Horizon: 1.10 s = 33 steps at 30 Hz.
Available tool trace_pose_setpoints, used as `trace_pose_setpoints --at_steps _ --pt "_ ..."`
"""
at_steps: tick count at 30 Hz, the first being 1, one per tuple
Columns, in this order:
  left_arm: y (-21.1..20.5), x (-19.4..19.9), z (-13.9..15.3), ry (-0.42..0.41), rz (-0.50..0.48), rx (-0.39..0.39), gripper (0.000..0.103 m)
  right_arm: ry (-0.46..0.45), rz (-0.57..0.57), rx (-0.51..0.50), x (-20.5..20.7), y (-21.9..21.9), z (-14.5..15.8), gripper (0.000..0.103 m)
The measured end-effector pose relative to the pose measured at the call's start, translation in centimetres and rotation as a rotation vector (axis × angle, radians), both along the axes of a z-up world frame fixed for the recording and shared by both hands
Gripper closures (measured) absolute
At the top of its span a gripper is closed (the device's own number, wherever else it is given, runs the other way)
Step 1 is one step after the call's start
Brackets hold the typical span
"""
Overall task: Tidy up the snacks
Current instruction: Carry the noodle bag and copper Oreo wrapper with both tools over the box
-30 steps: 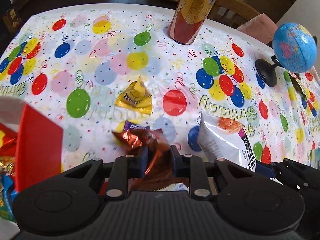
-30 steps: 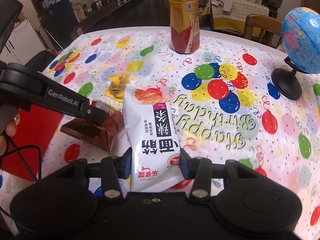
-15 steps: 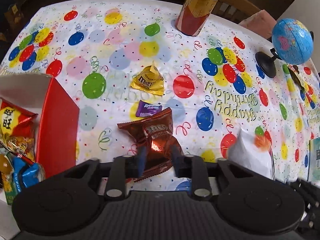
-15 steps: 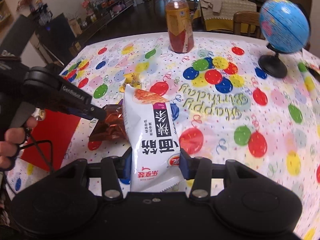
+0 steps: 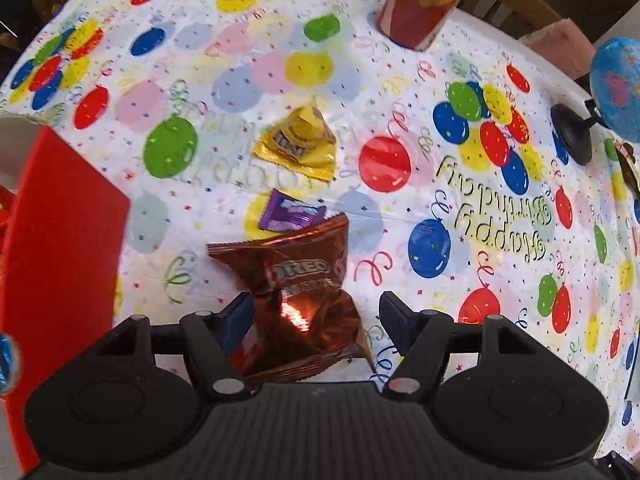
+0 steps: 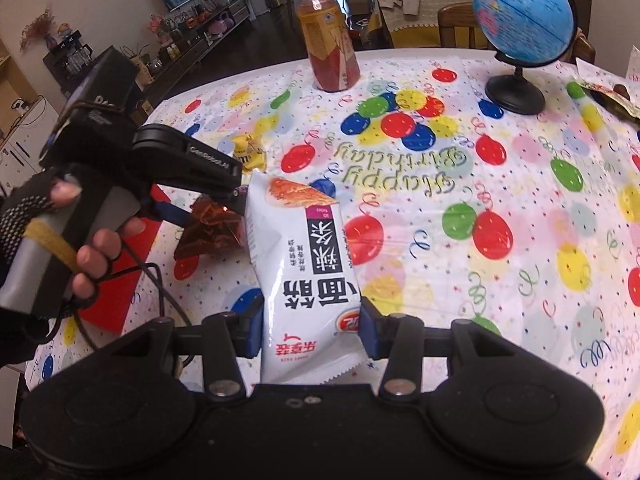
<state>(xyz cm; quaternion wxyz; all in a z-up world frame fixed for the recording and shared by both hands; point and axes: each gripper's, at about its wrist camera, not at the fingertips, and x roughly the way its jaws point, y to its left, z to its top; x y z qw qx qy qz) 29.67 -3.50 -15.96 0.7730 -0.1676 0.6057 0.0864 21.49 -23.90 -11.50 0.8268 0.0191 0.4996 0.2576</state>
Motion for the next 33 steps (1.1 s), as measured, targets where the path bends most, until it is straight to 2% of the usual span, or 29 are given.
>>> trace_pose_setpoints --at_steps 5,7,9,15,22,27,33 --pt "-0.3 0.2 -0.8 0.015 0.014 0.023 0.036 0.011 -0.001 -0.007 0.1 -0.7 -0.4 0.059" --pt "-0.2 0.2 -0.9 0.011 0.025 0.024 0.04 0.014 0.001 -0.005 0.1 -0.9 -0.5 0.059" --pt "0.0 0.2 -1.0 0.008 0.024 0.03 0.051 0.015 0.003 -0.004 0.2 -0.9 -0.6 0.059" --pt "0.4 -0.3 -0.4 -0.015 0.019 0.042 0.068 0.015 0.01 -0.001 0.2 -0.8 -0.6 0.059" --pt "1.2 -2.2 1.1 -0.025 -0.004 0.017 0.069 0.008 0.017 0.003 -0.4 0.2 0.3 0.059" --pt "1.1 -4.8 4.1 -0.057 -0.072 0.018 0.069 0.004 0.017 0.004 -0.9 1.1 1.3 0.059" --pt "2.3 -7.6 7.4 -0.086 -0.109 0.03 0.069 -0.002 0.033 0.016 -2.2 3.5 3.1 0.059"
